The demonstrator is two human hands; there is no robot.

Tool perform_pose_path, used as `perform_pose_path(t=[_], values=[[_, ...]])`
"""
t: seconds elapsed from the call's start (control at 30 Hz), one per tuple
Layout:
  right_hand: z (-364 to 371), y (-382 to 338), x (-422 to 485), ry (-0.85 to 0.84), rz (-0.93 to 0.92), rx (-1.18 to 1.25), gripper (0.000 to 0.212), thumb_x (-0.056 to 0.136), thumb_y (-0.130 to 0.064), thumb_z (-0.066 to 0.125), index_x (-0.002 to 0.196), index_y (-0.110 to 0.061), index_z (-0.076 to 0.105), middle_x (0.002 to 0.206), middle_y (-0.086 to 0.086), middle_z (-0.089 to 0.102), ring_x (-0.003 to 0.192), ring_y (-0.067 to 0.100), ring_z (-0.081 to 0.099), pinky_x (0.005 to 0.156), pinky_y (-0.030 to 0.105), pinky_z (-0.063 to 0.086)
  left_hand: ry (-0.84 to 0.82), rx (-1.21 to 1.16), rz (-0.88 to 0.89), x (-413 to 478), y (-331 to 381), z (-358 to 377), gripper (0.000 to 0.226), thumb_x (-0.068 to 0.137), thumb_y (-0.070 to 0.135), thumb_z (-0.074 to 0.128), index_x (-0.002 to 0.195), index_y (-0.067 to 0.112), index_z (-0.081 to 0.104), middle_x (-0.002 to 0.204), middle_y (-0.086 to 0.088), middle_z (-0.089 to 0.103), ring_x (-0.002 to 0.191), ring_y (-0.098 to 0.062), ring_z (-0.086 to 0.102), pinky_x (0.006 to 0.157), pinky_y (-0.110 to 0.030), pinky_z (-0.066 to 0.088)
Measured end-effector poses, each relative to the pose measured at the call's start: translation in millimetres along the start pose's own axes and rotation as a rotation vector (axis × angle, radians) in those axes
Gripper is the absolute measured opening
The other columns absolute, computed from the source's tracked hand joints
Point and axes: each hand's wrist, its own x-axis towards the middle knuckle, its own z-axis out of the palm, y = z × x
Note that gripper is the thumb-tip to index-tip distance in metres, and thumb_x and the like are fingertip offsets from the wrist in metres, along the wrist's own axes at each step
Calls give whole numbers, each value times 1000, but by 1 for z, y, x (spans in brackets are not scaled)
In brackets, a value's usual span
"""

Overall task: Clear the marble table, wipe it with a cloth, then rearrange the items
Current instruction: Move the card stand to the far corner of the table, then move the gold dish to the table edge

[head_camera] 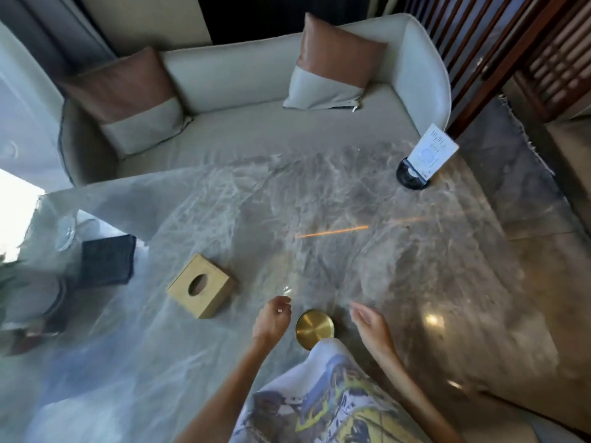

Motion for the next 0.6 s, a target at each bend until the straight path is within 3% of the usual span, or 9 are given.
perform_pose_path(t=[0.1,0.27,0.33,0.43,0.53,0.6], values=[[5,3,-13,-9,1,-22,28,94,-4,59,121,5,62,119,18,65,106,19,60,77,-2,43,-11,14,4,-12,-12,-7,47,71,28,43,110,21,67,110,-1,72,104,-21,66,93,-42,53],[9,-2,-11,-33,10,-134,29,95,-5,57,122,5,62,120,18,66,103,17,60,75,-3,41,-19,21,35,-13,-9,-11,43,77,24,45,113,16,66,115,-7,70,109,-25,64,95,-39,51],[13,0,-9,-43,34,-178,31,96,-7,56,124,5,61,123,12,64,110,19,61,86,4,43,-38,21,35,-9,-9,-3,39,84,15,47,118,9,64,120,-11,67,114,-27,62,98,-36,49],[21,3,-8,-70,56,-229,34,97,-7,53,128,6,57,133,19,59,124,29,57,109,32,40,-93,16,5,-8,-8,13,44,82,13,47,123,6,62,127,-12,63,118,-28,58,102,-33,46],[29,5,-8,-147,93,-291,39,98,-7,49,134,6,51,140,21,53,130,27,52,111,32,36,-122,-7,-71,-12,-10,26,41,84,6,47,123,2,59,123,-17,63,113,-36,60,93,-37,49],[33,7,-8,-217,122,-263,43,99,-8,48,140,6,44,145,19,48,133,25,49,111,29,35,-132,-49,-126,-16,-11,32,40,82,2,46,119,-1,61,109,-20,65,98,-37,64,81,-41,54]])
